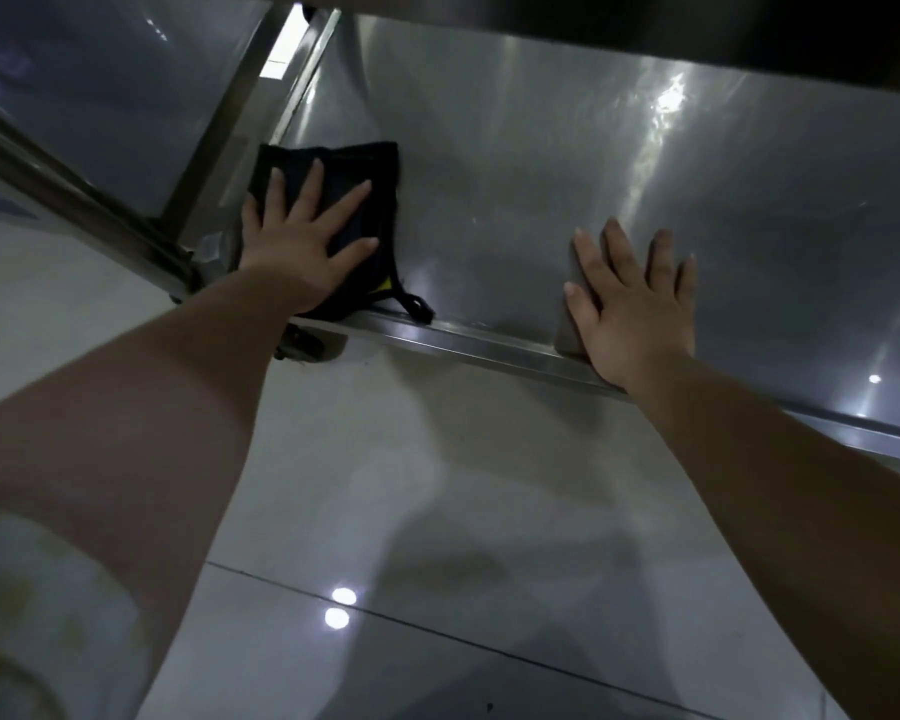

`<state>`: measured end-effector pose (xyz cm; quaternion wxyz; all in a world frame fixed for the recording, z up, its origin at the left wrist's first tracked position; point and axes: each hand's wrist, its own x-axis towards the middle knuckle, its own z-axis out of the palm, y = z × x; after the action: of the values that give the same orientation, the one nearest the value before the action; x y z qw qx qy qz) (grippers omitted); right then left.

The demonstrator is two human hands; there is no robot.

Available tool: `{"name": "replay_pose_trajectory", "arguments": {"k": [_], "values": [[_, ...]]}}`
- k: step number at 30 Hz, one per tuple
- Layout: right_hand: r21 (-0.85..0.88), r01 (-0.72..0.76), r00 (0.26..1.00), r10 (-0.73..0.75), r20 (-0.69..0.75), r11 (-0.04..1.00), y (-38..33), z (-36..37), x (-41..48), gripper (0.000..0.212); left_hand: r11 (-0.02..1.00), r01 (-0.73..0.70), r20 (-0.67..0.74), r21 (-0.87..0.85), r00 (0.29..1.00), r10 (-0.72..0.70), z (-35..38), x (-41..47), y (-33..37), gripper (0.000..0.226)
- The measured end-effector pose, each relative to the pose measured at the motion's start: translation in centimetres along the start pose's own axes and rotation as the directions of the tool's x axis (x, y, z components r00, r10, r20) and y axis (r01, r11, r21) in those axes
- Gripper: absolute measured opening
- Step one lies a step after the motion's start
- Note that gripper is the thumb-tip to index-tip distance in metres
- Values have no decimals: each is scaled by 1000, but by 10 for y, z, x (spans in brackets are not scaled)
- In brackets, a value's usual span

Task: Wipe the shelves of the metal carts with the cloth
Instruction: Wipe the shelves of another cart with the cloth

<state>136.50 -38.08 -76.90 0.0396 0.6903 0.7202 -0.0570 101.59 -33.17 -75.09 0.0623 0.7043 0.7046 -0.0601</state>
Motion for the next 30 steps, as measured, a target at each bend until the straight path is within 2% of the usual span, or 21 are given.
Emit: {"name": "replay_pose_trajectory", "arguments": {"k": [3, 7, 10, 14, 19, 21, 27, 30], "values": [[-4, -7, 1000, 7, 7, 1000, 0, -3, -1, 60, 1000, -18, -9, 0, 1000, 18, 1, -3, 42, 65], [-5, -11, 1000, 11, 28, 1000, -1, -4, -3, 60, 971, -237, -14, -7, 971, 237, 5, -23, 132, 67], [21, -9, 1000, 9, 30, 1000, 2, -4, -4, 61, 956, -294, -17, -26, 956, 293, 9, -38, 163, 71], [35, -5, 1000, 4, 31, 999, 4, -5, -2, 60, 957, -287, -38, -45, 958, 285, 4, -25, 119, 73], [39, -9, 1000, 8, 10, 999, 4, -3, -1, 59, 998, -14, 10, -67, 1000, 14, -2, -10, -1, 68], [32, -13, 1000, 13, 11, 999, 3, -3, -1, 59, 999, 21, 27, -29, 999, -21, -2, -12, -26, 68], [-13, -20, 999, 20, 25, 1000, -2, -1, -1, 60, 1000, -8, 11, -9, 1000, 8, 2, -25, 14, 69], [-26, -17, 999, 18, 30, 1000, -2, -1, -1, 60, 993, -113, 21, 21, 993, 112, 3, -32, 74, 71]]}}
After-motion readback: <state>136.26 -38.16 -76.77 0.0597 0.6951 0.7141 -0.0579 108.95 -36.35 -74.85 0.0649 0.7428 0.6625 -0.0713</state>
